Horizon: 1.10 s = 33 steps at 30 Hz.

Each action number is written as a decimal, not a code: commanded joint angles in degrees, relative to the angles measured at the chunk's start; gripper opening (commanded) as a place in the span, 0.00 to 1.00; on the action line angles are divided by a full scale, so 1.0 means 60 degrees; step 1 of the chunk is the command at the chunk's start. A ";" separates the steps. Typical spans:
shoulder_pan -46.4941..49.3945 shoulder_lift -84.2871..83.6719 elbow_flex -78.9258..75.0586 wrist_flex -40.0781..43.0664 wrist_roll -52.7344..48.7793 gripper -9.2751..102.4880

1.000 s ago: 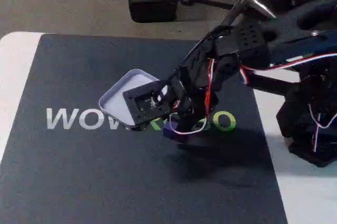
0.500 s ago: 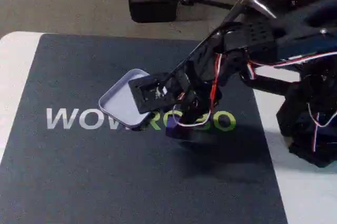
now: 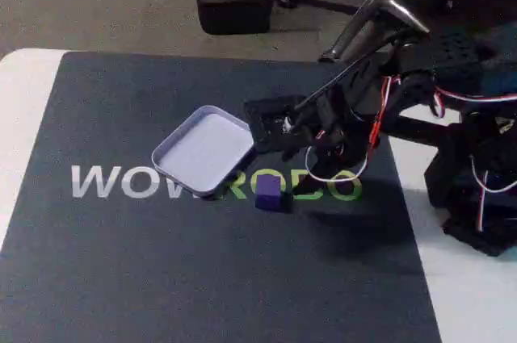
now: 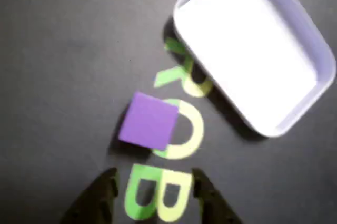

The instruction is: Move blocks one by one until all three blocks are in the tray.

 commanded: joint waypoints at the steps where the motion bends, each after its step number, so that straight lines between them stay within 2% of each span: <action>1: 0.0088 0.0088 -0.0044 -0.0088 0.0146 0.22; 6: -0.0293 0.0103 -0.0132 -0.0059 0.1011 0.24; 16: -0.1260 0.0059 -0.0645 0.0029 0.4570 0.25; 20: -0.1172 -0.0015 -0.0879 0.0044 0.5435 0.25; 33: -0.0176 -0.0103 -0.0923 -0.0015 0.4819 0.24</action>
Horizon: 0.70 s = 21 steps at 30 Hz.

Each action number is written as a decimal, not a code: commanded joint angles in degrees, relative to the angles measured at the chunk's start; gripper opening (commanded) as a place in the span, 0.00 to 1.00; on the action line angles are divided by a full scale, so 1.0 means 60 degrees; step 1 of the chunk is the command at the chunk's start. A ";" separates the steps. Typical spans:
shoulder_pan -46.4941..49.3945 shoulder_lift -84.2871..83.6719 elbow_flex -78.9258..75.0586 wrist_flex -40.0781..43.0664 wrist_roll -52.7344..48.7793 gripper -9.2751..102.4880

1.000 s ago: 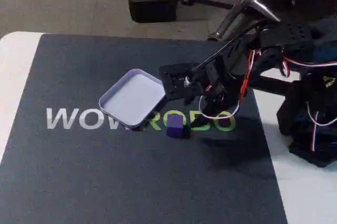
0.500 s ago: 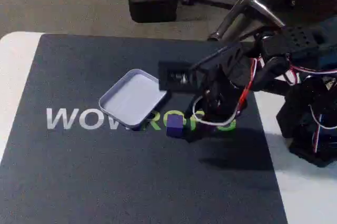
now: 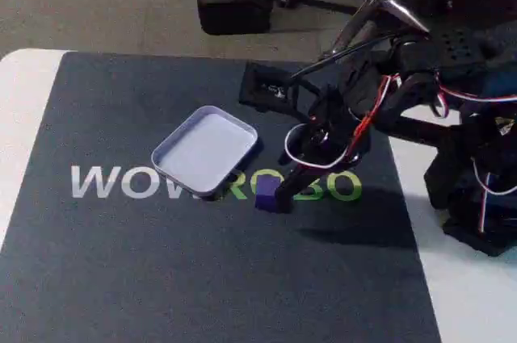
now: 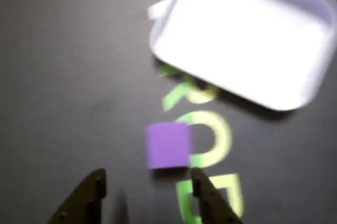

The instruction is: Move blocks one by one until all three blocks are in the tray.

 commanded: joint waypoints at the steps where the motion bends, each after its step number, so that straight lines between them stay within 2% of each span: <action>1: 0.0264 -0.0146 -0.0469 -0.0059 -0.0278 0.24; 21: 0.0205 -0.1436 -0.0454 -0.0659 -0.0688 0.24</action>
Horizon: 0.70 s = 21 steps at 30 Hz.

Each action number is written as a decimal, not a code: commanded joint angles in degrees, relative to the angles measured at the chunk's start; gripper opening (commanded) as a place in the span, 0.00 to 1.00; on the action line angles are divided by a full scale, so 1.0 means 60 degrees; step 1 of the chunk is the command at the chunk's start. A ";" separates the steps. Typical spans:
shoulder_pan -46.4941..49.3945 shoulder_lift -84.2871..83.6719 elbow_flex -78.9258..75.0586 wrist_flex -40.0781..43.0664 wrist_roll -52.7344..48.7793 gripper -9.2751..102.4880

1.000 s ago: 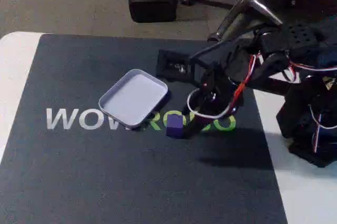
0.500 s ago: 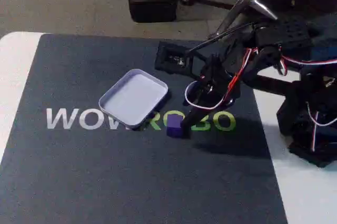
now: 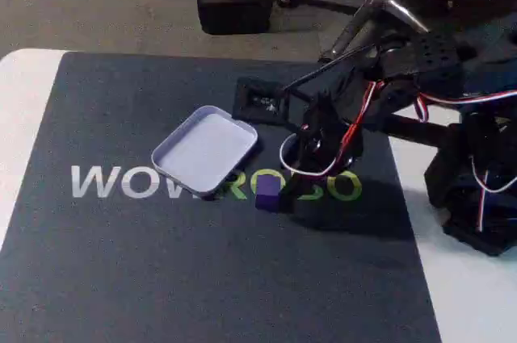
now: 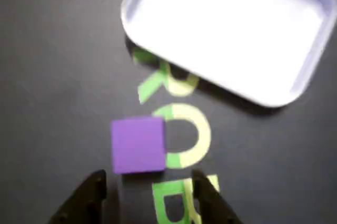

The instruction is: Move blocks one by one until all three blocks are in the tray.

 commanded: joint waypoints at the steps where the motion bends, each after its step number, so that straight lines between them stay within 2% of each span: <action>1: -0.0161 -0.0146 -0.0454 -0.0264 -0.0044 0.24; 21: -0.0542 -0.2065 -0.1919 -0.0645 0.0513 0.24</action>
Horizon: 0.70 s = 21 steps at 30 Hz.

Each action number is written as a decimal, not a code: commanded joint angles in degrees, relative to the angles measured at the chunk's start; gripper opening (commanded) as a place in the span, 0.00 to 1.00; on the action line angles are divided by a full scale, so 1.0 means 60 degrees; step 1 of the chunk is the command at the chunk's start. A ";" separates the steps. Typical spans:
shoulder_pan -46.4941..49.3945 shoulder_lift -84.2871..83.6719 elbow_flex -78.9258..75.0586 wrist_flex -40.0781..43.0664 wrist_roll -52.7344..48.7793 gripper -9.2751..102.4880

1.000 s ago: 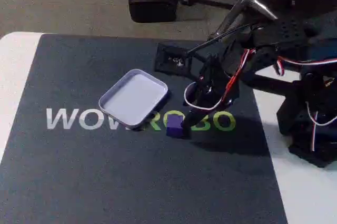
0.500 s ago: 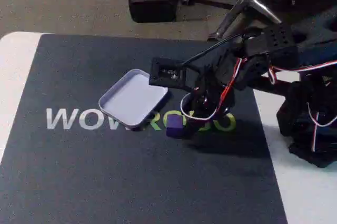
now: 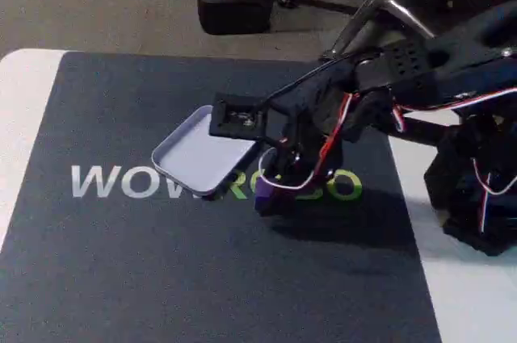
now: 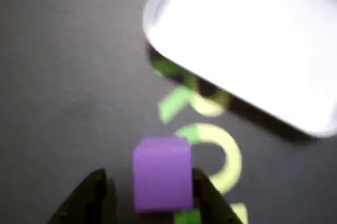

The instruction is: Move blocks one by one until all three blocks are in the tray.

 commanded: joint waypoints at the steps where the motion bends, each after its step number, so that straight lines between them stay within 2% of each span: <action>1: -0.0015 -0.0132 -0.0630 -0.0103 0.0088 0.24; 4: 0.0029 -0.0161 -0.0659 -0.0117 0.0073 0.23; 8: 0.0132 -0.0176 -0.0659 -0.0117 0.0015 0.14; 15: 0.0234 -0.0088 -0.0688 -0.0264 0.0000 0.08; 21: 0.0264 0.0396 -0.1157 -0.0264 0.0879 0.01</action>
